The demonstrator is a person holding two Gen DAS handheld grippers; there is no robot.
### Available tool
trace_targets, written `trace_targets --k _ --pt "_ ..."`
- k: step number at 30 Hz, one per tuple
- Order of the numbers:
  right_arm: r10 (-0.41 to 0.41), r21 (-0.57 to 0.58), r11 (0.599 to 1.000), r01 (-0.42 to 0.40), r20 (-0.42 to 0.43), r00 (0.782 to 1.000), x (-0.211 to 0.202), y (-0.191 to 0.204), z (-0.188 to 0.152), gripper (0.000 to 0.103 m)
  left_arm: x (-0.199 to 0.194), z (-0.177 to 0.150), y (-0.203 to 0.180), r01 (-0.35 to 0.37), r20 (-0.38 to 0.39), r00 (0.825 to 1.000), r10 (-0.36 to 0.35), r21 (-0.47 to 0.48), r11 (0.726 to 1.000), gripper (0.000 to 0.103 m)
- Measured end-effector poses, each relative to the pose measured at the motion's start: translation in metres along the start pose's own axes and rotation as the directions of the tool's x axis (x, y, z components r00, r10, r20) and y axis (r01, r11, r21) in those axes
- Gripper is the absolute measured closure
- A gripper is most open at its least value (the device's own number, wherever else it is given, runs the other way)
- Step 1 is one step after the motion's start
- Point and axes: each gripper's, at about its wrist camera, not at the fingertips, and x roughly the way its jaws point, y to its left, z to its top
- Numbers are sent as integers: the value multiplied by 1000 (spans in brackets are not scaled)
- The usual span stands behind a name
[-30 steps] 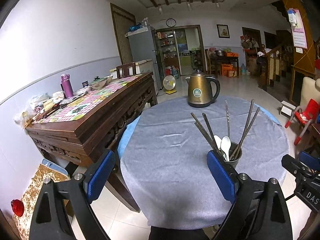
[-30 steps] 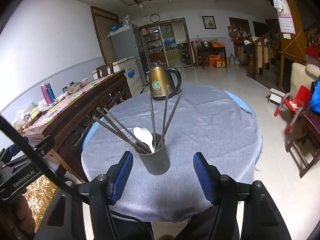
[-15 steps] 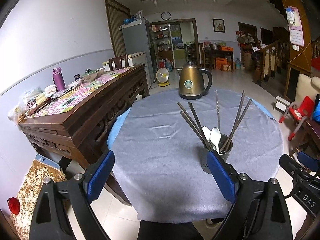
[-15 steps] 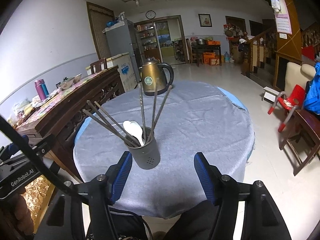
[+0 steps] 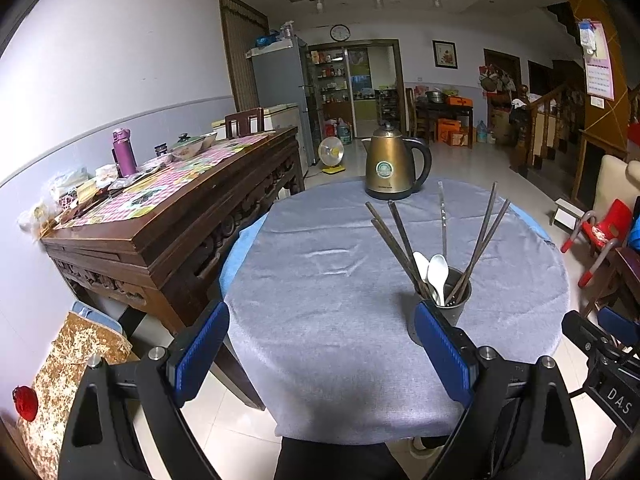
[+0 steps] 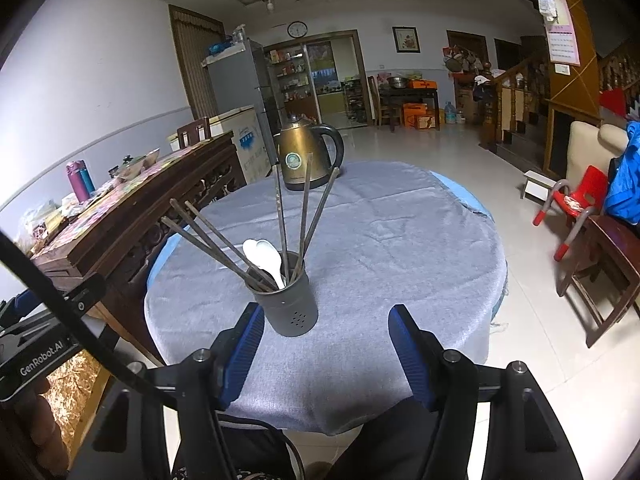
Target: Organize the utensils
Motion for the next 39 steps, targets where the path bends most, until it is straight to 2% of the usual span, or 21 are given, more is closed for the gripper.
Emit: trace_targets --k 13,21,25,39 --pt "0 -21 1000 1 7 1000 -6 9 3 34 -5 -4 9 -28 20 999 28 -22 999 9" --pt "22 -46 999 -24 -46 999 -3 20 21 32 -6 -6 17 -54 26 998 55 -42 998 9" --pt "5 -54 999 -7 -48 999 -6 25 29 32 -7 -6 21 -61 33 997 63 -54 997 9" --pt "-15 -23 1000 14 -32 999 -10 25 17 32 -6 -6 26 -61 31 998 63 -63 996 9"
